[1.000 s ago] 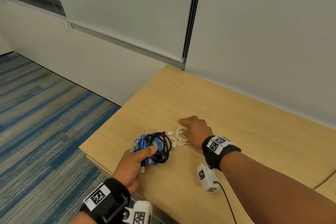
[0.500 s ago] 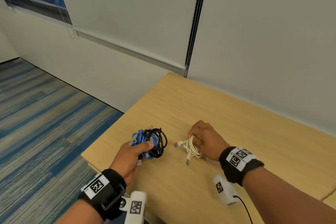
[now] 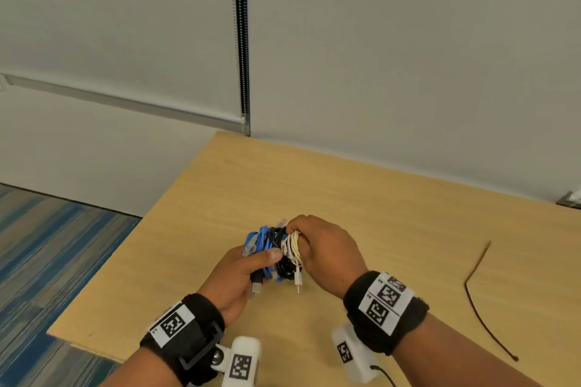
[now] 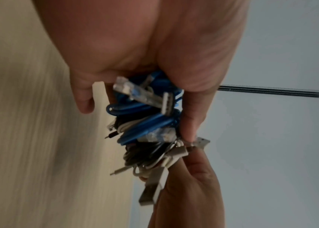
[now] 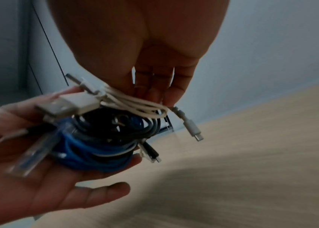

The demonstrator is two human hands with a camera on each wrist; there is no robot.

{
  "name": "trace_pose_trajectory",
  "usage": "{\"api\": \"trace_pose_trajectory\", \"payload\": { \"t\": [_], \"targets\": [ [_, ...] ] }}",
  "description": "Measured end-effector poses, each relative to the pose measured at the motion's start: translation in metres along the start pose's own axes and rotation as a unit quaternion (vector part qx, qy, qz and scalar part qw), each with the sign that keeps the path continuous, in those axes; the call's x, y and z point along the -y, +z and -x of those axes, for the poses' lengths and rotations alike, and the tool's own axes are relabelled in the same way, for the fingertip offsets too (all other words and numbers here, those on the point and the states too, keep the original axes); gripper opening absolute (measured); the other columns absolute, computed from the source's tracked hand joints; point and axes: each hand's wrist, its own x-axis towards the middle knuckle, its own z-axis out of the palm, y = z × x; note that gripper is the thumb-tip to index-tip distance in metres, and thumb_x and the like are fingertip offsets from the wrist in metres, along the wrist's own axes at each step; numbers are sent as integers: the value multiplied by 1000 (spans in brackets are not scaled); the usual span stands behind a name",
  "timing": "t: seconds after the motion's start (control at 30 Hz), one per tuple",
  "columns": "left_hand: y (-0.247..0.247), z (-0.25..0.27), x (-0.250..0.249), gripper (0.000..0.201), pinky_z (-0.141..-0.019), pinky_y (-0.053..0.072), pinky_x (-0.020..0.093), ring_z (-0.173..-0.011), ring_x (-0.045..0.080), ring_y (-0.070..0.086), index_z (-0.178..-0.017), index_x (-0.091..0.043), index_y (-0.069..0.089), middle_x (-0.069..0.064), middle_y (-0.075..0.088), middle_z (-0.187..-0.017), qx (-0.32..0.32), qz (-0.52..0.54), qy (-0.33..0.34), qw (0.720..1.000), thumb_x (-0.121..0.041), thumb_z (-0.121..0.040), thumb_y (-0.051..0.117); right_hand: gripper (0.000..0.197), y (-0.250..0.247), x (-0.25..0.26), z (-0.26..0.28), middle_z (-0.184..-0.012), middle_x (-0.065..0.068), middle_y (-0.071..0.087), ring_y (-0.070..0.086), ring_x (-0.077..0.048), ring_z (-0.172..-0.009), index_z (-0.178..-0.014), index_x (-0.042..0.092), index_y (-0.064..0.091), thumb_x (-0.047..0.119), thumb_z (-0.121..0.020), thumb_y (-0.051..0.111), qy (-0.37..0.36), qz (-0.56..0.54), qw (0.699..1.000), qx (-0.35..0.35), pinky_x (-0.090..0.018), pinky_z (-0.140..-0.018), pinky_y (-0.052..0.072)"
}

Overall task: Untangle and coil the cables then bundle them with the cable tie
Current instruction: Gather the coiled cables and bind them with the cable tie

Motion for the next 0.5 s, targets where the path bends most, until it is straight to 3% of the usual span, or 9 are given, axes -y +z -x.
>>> {"api": "trace_pose_trajectory", "payload": {
  "t": [0.07,0.17,0.27,0.4,0.5],
  "targets": [
    [5,-3,-1,37,-98,48,49,-107,35,68,-105,-15,80,17,75,-114,13,9,-13,1000,-34,-74,79,33,4,1,6,-113,3,69,64,-23,-92,-125,24,60,11,-98,45,29,-8,999,-19,-37,-76,51],
    [12,-9,-2,36,-105,46,52,-108,33,70,-102,-19,81,14,76,-112,32,-7,-24,999,-39,-72,80,35,6,4,15,-93,3,66,61,-22,-77,-131,22,49,12,-98,46,64,-60,996,-30,-41,-68,51],
    [20,-18,0,35,-104,49,51,-105,32,72,-99,-18,81,15,77,-110,54,-18,-36,998,-35,-69,82,23,5,0,25,-80,4,62,60,-22,-70,-121,17,44,11,-98,47,108,-130,984,-54,-45,-65,52],
    [37,-28,6,44,-87,52,41,-94,28,71,-101,-10,79,15,77,-104,56,-34,-35,997,-33,-64,85,17,-4,-16,41,-80,8,63,58,-11,-70,-105,26,55,11,-100,48,192,-283,938,-61,-30,-70,49],
    [58,-31,9,36,-75,50,31,-88,19,72,-104,-19,77,7,79,-101,88,-65,-23,994,-32,-70,82,21,-12,-30,55,-93,2,68,62,-13,-81,-106,24,65,8,-99,53,222,-333,912,-93,-28,-77,52]
  ]
}}
